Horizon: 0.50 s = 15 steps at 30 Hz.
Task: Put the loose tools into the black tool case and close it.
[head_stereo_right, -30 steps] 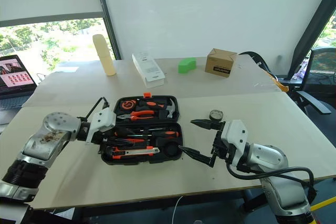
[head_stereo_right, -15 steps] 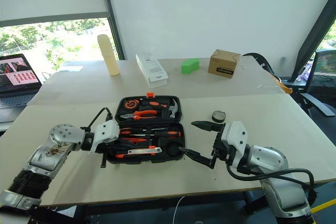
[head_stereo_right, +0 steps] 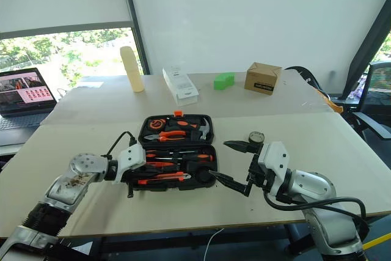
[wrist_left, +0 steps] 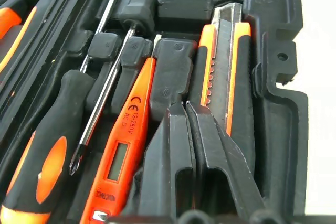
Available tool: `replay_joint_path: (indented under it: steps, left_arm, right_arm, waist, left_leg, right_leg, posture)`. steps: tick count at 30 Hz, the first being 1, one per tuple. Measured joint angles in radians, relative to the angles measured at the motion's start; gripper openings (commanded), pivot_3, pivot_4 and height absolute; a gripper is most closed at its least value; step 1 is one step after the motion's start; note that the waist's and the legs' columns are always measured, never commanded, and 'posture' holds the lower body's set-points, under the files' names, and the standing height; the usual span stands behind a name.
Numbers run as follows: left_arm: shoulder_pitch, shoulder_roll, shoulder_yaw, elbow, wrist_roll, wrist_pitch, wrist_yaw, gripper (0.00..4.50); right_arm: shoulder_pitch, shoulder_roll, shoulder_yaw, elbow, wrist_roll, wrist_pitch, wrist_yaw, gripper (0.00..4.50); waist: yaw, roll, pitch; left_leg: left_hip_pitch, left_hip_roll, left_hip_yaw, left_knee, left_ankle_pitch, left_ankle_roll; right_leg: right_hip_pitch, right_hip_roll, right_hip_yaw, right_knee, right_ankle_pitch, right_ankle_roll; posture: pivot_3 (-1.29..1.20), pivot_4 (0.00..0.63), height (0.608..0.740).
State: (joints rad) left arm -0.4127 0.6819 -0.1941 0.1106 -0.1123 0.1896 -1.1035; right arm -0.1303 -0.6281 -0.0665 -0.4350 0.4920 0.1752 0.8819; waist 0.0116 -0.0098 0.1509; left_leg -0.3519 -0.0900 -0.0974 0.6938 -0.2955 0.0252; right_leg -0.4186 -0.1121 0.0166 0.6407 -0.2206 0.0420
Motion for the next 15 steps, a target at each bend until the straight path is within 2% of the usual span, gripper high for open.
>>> replay_joint_path:
  steps: [3, 6, 8, 11, 15]
  left_arm:
    - [0.040, 0.002, 0.031, -0.018, -0.018, -0.053, -0.002, 0.13]
    - [0.095, -0.003, 0.101, -0.020, -0.116, -0.080, -0.046, 0.80]
    - [0.116, 0.001, 0.163, -0.017, -0.182, -0.080, -0.068, 1.49]
    - [0.127, 0.069, 0.289, -0.009, -0.281, -0.114, -0.149, 2.69]
    - [0.169, 0.161, 0.380, 0.019, -0.362, -0.098, -0.267, 4.09]
  right_arm:
    - [0.075, -0.017, -0.055, -0.023, 0.002, 0.003, -0.011, 4.50]
    - [0.220, -0.046, -0.163, -0.047, 0.012, 0.017, -0.017, 4.50]
    - [0.316, -0.047, -0.239, -0.047, 0.022, 0.022, -0.017, 4.50]
    - [0.452, -0.047, -0.339, -0.004, 0.010, 0.005, -0.003, 4.50]
    - [0.463, -0.048, -0.368, 0.050, -0.031, -0.018, -0.006, 4.50]
  waist:
    - [-0.002, 0.001, -0.001]
    - [-0.002, 0.000, 0.000]
    - [-0.001, -0.002, 0.001]
    - [-0.002, -0.003, 0.002]
    - [-0.022, -0.001, 0.003]
  left_leg:
    - [-0.001, 0.000, 0.000, -0.001, -0.001, 0.001]
    - [-0.003, 0.000, 0.000, -0.001, -0.002, 0.002]
    - [-0.007, 0.000, 0.000, -0.001, -0.002, 0.003]
    - [-0.007, 0.000, 0.000, -0.001, -0.002, 0.003]
    - [-0.003, 0.000, 0.003, -0.002, -0.003, 0.005]
  right_leg:
    - [-0.002, 0.000, 0.000, 0.000, -0.001, 0.001]
    - [-0.004, 0.000, 0.001, -0.001, -0.001, 0.001]
    - [-0.006, 0.000, 0.000, -0.004, -0.001, 0.001]
    - [-0.005, 0.000, 0.000, -0.009, 0.000, 0.002]
    - [-0.001, 0.000, 0.002, -0.010, 0.001, 0.003]
  posture:
    - [0.00, 0.150, 0.740]
    - [0.00, 0.150, 0.740]
    - [0.00, 0.150, 0.740]
    - [0.00, 0.150, 0.740]
    - [0.00, 0.150, 0.740]
